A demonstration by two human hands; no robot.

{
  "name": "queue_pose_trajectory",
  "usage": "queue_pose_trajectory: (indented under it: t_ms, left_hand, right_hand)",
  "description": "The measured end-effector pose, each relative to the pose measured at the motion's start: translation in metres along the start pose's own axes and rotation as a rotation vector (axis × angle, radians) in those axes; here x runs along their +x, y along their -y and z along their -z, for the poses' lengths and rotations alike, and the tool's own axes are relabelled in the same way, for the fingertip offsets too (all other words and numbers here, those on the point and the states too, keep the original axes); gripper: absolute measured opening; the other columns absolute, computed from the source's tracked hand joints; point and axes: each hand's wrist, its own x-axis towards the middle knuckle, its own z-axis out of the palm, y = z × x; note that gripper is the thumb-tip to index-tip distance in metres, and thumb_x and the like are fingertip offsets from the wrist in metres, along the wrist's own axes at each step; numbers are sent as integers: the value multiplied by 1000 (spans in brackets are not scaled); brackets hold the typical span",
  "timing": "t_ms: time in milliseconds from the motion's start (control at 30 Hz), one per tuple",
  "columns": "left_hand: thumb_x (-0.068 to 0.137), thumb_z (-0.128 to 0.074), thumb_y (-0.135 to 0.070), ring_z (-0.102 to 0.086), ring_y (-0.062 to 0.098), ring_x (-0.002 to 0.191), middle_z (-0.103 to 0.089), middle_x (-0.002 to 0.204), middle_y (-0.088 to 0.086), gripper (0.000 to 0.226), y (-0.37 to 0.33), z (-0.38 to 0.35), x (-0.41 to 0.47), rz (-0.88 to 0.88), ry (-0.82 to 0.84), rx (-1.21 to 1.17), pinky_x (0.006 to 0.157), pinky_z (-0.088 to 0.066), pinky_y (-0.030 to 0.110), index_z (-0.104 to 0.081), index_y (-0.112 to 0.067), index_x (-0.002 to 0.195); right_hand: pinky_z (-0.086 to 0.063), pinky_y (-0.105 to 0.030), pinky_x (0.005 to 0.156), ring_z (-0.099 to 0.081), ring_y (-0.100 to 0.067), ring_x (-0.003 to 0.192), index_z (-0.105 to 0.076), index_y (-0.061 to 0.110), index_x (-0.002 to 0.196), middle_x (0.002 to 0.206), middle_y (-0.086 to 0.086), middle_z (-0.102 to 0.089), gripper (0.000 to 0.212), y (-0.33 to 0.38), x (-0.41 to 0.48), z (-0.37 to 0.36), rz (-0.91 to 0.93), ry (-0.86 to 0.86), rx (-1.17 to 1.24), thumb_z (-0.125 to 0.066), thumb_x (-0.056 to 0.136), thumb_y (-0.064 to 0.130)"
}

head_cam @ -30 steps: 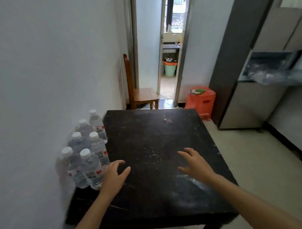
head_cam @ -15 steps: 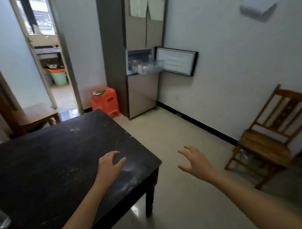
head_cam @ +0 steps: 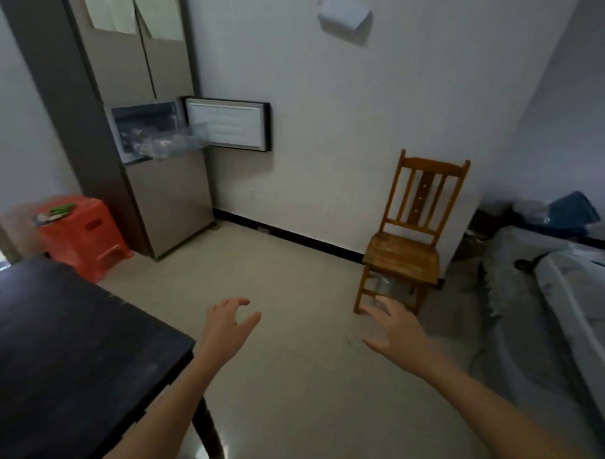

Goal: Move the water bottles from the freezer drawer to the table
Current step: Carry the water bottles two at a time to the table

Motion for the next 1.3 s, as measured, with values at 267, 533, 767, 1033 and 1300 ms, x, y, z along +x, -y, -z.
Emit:
queue_pose_trajectory:
  t_ms: [267,533,767,1033,1300]
  left_hand:
    - [85,-63,-24,-42,29,120,-58,123,10,34,-94,-97,12,-33,-16,25,99,-29,33,-59,-7,114]
    - [83,-66,-22,-41,32,119,-59,120,11,32,-135,-135,64,-82,-69,109,98,-30,36,-61,-7,111]
    - [87,-61,-24,-38,29,121,-56,125,10,36,-158,-158,142,-107,-100,89,100,-31,38,-57,-8,118]
    - [85,-63,-20,-45,32,109,-59,119,14,34,-174,-181,250,-83,-165,32,96,-34,41,-59,-5,115]
    - [85,-62,-21,-43,29,110,-58,121,12,34,-180,-209,326,-43,-173,52,97,-35,42,-58,-7,116]
  right_hand:
    - [-18,-34,114,-15,-21,142,-31,24,143,153,-6,-18,63,-126,-17,34,-97,-20,12,-50,89,49]
    - [-15,-33,114,-11,-19,142,-26,26,144,154,-3,-14,59,-187,19,47,-85,-34,-4,-45,92,47]
    - [-15,-34,114,-13,-19,142,-29,24,143,153,-5,-18,60,-223,95,74,-19,-110,-62,-45,91,49]
    - [-10,-35,116,-13,-20,142,-28,25,144,154,-3,-18,60,-272,211,97,24,-106,-113,-48,91,46]
    - [-1,-27,110,-11,-19,143,-27,25,144,154,-2,-17,58,-310,292,89,87,-109,-107,-46,93,45]
